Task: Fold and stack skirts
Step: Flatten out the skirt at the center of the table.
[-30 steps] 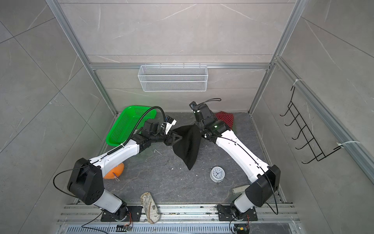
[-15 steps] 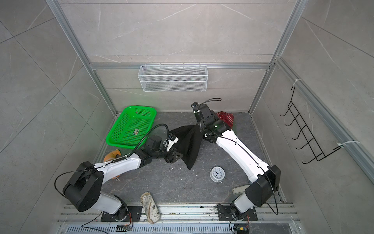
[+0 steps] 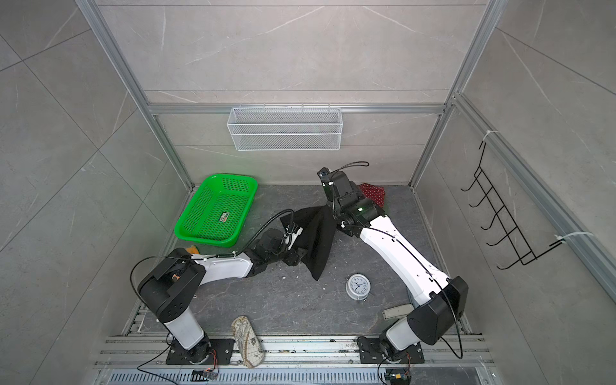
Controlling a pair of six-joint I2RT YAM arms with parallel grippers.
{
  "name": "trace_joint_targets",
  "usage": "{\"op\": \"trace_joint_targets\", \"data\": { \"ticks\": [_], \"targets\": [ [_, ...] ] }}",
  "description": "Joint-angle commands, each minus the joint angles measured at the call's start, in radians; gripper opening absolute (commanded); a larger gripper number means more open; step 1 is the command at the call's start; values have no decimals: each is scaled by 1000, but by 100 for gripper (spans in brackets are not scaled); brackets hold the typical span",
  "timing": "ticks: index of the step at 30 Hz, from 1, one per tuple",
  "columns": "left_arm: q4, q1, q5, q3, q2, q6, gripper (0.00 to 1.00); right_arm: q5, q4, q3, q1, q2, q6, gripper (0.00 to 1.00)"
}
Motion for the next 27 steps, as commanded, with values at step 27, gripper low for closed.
{"op": "trace_joint_targets", "data": {
  "ticks": [27],
  "targets": [
    [295, -84, 81, -10, 3, 68, 69, -77, -10, -41, -73, -50, 46, 0]
  ]
}}
